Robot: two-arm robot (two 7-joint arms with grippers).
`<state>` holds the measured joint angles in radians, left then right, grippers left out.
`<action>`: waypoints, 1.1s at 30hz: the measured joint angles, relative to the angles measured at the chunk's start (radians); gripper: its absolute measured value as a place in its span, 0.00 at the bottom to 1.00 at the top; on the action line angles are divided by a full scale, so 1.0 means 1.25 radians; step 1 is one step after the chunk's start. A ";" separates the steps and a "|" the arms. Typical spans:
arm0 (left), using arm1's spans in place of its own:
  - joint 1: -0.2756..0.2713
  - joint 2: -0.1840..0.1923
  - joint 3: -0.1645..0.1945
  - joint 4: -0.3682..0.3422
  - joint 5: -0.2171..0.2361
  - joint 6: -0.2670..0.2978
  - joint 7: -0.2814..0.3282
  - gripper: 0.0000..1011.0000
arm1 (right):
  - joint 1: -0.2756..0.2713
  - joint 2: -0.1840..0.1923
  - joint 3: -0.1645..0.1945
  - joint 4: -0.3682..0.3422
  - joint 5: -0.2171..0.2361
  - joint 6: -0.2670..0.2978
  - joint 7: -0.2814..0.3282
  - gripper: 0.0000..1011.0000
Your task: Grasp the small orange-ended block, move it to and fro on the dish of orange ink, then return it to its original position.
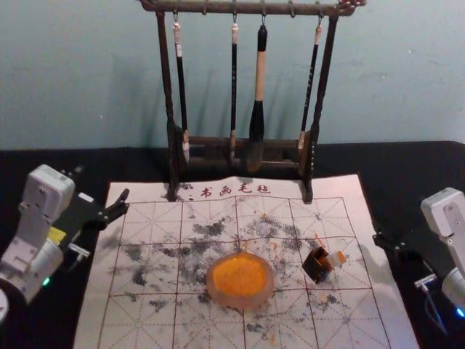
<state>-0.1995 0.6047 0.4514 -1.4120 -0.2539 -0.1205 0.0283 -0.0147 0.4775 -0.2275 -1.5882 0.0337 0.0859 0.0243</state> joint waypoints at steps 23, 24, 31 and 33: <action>0.000 0.000 0.000 0.000 0.000 0.000 0.000 0.99 | 0.000 0.004 -0.002 -0.003 0.001 0.000 0.001 0.99; 0.000 0.000 0.000 0.000 0.000 0.000 0.000 0.99 | 0.000 0.004 -0.002 -0.004 0.001 0.000 0.001 0.99; 0.000 0.000 0.000 0.000 0.000 0.000 0.000 0.99 | 0.000 0.005 -0.002 -0.004 0.001 0.000 0.002 0.99; 0.000 0.000 0.000 0.000 0.000 0.000 0.000 0.99 | 0.000 0.005 -0.002 -0.004 0.002 0.000 0.002 0.99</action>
<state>-0.1995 0.6047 0.4514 -1.4120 -0.2539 -0.1205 0.0283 -0.0145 0.4840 -0.2305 -1.5936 0.0356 0.0859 0.0265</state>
